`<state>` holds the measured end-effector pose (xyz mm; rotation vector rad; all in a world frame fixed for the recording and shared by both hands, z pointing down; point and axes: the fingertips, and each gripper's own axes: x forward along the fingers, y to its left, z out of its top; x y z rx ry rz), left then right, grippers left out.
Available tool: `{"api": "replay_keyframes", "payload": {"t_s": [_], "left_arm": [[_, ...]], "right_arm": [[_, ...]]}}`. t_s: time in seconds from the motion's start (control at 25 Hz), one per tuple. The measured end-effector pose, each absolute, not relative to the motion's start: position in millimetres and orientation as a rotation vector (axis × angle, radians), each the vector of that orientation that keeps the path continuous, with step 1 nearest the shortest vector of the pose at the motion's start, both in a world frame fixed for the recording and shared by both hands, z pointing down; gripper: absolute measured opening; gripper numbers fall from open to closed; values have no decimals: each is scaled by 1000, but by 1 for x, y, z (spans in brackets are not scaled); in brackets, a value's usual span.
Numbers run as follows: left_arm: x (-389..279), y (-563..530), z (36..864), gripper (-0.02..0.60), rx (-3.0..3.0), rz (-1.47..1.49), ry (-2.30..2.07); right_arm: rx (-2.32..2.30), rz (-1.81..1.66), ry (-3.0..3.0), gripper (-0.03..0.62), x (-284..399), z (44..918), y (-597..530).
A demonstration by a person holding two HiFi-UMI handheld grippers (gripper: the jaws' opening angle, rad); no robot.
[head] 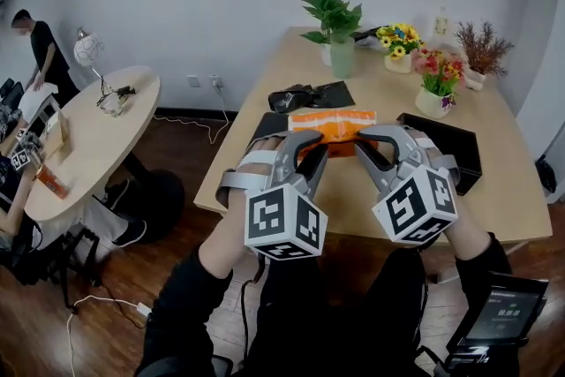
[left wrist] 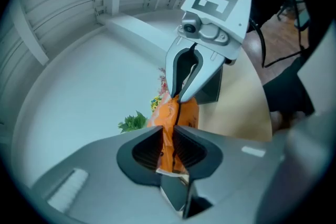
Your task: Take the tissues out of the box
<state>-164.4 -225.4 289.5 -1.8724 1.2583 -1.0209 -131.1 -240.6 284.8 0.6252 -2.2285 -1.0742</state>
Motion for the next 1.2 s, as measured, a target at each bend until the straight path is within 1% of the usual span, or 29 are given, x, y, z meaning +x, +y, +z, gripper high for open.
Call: {"api": "replay_keyframes", "payload": {"t_s": [0.2, 0.48, 0.8, 0.84, 0.88, 0.92, 0.96, 1.12, 1.2], "left_arm": [[-185, -227, 330, 40, -1894, -1128, 1254], [-186, -235, 362, 37, -2002, -1165, 1221], [-186, -247, 366, 68, -1963, -1152, 1269], [-187, -248, 365, 80, -1957, -1131, 1297], [-189, -248, 361, 111, -1950, -1098, 1332], [-192, -247, 355, 167, -1943, -1049, 1375], [-195, -246, 347, 181, -1941, -981, 1424], [-199, -228, 316, 181, -2110, -591, 1589], [-187, -213, 314, 181, -2272, -423, 1587]], "right_arm": [[542, -1028, -2170, 32, -154, 324, -243], [498, -954, -2139, 34, -156, 356, -249], [549, -928, -2152, 65, -154, 361, -257], [574, -934, -2168, 72, -153, 359, -258], [611, -937, -2195, 85, -151, 355, -260], [660, -932, -2236, 91, -148, 349, -261], [717, -914, -2291, 91, -144, 340, -263], [878, -669, -2574, 88, -119, 315, -264], [908, -548, -2690, 70, -107, 311, -257]]}}
